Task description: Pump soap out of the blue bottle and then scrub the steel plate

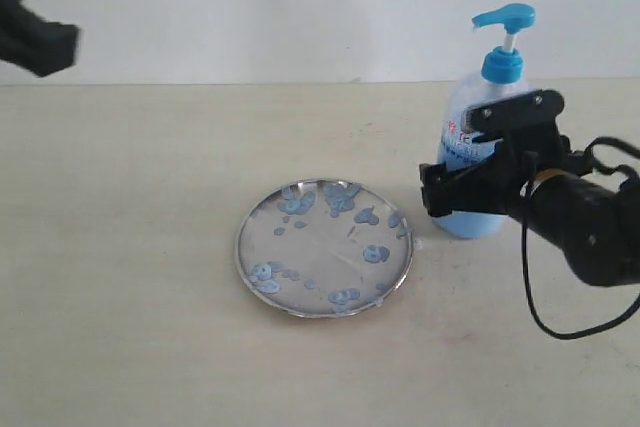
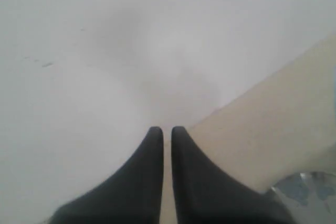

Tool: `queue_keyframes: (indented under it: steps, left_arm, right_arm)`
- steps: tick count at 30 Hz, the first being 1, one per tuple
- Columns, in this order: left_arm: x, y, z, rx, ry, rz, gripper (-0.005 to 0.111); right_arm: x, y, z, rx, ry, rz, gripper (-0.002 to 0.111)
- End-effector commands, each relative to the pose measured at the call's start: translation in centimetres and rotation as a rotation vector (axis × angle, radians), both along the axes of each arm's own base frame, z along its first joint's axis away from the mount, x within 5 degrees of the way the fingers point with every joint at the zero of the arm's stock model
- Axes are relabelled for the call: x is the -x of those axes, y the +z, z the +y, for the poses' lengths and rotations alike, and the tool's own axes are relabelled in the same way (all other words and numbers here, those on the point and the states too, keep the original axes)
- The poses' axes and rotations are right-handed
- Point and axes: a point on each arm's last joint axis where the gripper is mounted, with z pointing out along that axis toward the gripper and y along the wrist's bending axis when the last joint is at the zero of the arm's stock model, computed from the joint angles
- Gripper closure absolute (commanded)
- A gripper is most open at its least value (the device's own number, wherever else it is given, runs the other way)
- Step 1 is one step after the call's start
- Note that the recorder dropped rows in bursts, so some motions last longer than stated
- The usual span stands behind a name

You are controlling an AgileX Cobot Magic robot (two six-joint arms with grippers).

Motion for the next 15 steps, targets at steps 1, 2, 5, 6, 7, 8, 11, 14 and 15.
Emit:
queue_keyframes:
  steps: [1,2,5,6,7,8,11,14,15]
  left_arm:
    - [4.7,-0.5,5.1,0.193,0.165,-0.045,0.102]
    - [6.3,-0.6,6.4,0.268,0.176,-0.075,0.102]
    - [9.1,-1.2,8.5,0.356,0.169,-0.151,0.102]
    - [9.8,-1.2,9.1,0.377,0.173,-0.174,0.102]
    - [10.4,-1.2,9.6,0.398,0.180,-0.196,0.102]
    - [10.9,-1.2,10.1,0.415,0.192,-0.213,0.102]
    - [12.3,-1.2,11.8,0.473,0.251,-0.265,0.102]
    - [13.2,-1.4,13.3,0.515,0.335,-0.290,0.102]
    - [13.4,-1.5,13.8,0.526,0.367,-0.293,0.102]
  right_arm:
    - [2.4,6.6,0.0,-0.004,0.061,0.028,0.004]
    - [3.8,8.6,-0.1,-0.017,0.080,0.055,0.004]
    - [7.9,13.2,-0.5,-0.097,0.098,0.082,0.004]
    - [9.2,14.3,-0.6,-0.133,0.097,0.081,0.005]
    - [10.4,15.5,-0.8,-0.158,0.099,0.063,0.006]
    - [11.7,16.5,-1.0,-0.172,0.107,0.056,0.010]
    - [15.5,18.4,-1.5,-0.178,0.143,0.051,0.042]
    - [19.4,19.2,-2.0,-0.204,0.171,0.095,0.109]
    - [20.7,19.4,-2.2,-0.220,0.174,0.096,0.105]
